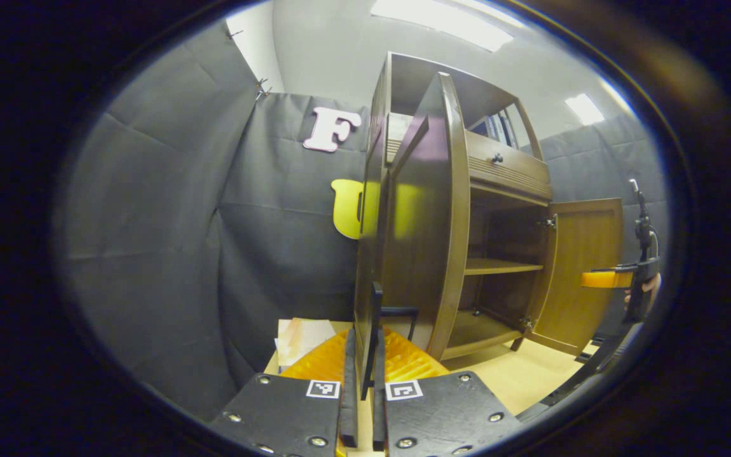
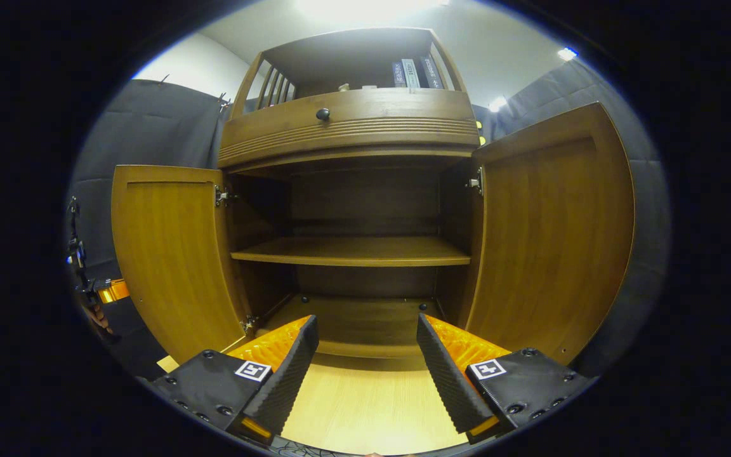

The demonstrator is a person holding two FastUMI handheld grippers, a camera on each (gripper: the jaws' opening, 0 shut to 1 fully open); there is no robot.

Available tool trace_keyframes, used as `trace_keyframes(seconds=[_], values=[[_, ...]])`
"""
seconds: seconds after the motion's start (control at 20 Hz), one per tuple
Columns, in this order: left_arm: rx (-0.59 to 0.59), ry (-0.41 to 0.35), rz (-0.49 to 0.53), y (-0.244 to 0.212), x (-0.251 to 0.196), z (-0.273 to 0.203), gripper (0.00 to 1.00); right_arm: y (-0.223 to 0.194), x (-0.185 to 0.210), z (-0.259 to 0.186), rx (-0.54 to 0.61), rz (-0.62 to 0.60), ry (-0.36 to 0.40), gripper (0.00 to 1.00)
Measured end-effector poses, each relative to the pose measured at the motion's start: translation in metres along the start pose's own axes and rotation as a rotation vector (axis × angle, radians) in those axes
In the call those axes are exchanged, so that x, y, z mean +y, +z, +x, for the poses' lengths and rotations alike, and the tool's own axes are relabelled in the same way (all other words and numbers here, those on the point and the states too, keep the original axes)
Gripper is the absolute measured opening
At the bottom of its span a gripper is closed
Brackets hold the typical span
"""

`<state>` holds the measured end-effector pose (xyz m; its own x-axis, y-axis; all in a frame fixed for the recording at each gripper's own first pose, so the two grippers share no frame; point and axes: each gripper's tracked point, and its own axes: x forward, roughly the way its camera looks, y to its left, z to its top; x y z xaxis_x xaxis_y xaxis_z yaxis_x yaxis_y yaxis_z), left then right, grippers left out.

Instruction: Open the right door of the double-door shoe cabinet with the right hand, and open the left door with the left hand.

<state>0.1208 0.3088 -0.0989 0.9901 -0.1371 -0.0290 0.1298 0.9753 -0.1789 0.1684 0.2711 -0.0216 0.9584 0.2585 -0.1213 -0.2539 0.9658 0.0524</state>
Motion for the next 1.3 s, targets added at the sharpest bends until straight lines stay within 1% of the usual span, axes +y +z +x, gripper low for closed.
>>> trace_keyframes(seconds=[0.1,0.15,0.2,0.3,0.35,0.4,0.45,0.55,0.65,0.7,0.75,0.8,0.9,0.95,1.0,1.05,1.1,1.15,1.2,1.3], values=[[-0.012,0.017,-0.02,0.003,0.001,-0.003,0.11,0.005,-0.003,0.003,0.003,-0.01,-0.009,0.93],[-0.013,0.029,-0.026,0.004,0.003,-0.006,0.14,0.007,-0.005,0.005,0.0,-0.017,-0.016,0.92],[-0.015,0.042,-0.033,0.004,0.002,-0.012,0.11,0.009,-0.006,0.006,0.002,-0.02,-0.02,0.92],[-0.025,0.078,-0.04,0.01,0.002,-0.03,0.11,0.009,-0.005,0.01,0.014,-0.017,-0.014,0.93],[-0.029,0.093,-0.035,0.015,0.003,-0.04,0.08,0.01,-0.005,0.011,0.014,-0.004,-0.01,0.93],[-0.035,0.11,-0.029,0.02,0.004,-0.052,0.11,0.013,-0.004,0.011,0.006,0.016,-0.003,0.93],[-0.041,0.12,-0.025,0.027,0.002,-0.064,0.08,0.015,-0.005,0.013,0.001,0.036,-0.002,0.93],[-0.044,0.154,-0.007,0.039,-0.002,-0.079,0.08,0.012,-0.006,0.017,0.01,0.062,0.011,0.93],[-0.033,0.189,0.009,0.049,-0.011,-0.094,0.27,0.007,-0.014,0.008,0.031,0.059,0.004,0.92],[-0.037,0.197,0.015,0.056,-0.019,-0.104,0.36,0.006,-0.019,0.0,0.027,0.042,0.001,0.98],[-0.044,0.199,0.017,0.063,-0.027,-0.113,0.45,0.003,-0.025,-0.006,0.031,0.016,-0.005,1.0],[-0.055,0.214,0.019,0.071,-0.035,-0.119,0.54,0.001,-0.03,-0.013,0.039,-0.009,-0.001,0.92],[-0.075,0.249,0.022,0.086,-0.052,-0.128,0.72,-0.002,-0.037,-0.023,0.062,-0.049,0.017,0.93],[-0.09,0.288,0.029,0.092,-0.055,-0.129,0.82,-0.002,-0.041,-0.028,0.073,-0.061,0.025,0.93],[-0.097,0.307,0.03,0.094,-0.062,-0.132,0.91,0.002,-0.043,-0.033,0.066,-0.059,0.038,0.93],[-0.1,0.301,0.025,0.097,-0.075,-0.131,1.0,0.009,-0.044,-0.037,0.049,-0.052,0.052,0.93],[-0.098,0.285,0.016,0.097,-0.093,-0.127,1.0,0.016,-0.046,-0.04,0.029,-0.046,0.061,0.93],[-0.091,0.269,0.012,0.097,-0.109,-0.123,1.0,0.021,-0.048,-0.043,0.011,-0.046,0.066,0.98],[-0.081,0.264,0.007,0.094,-0.119,-0.118,1.0,0.023,-0.051,-0.045,0.007,-0.049,0.069,0.92],[-0.058,0.274,-0.006,0.086,-0.137,-0.109,1.0,0.022,-0.058,-0.052,0.012,-0.058,0.072,0.93]])
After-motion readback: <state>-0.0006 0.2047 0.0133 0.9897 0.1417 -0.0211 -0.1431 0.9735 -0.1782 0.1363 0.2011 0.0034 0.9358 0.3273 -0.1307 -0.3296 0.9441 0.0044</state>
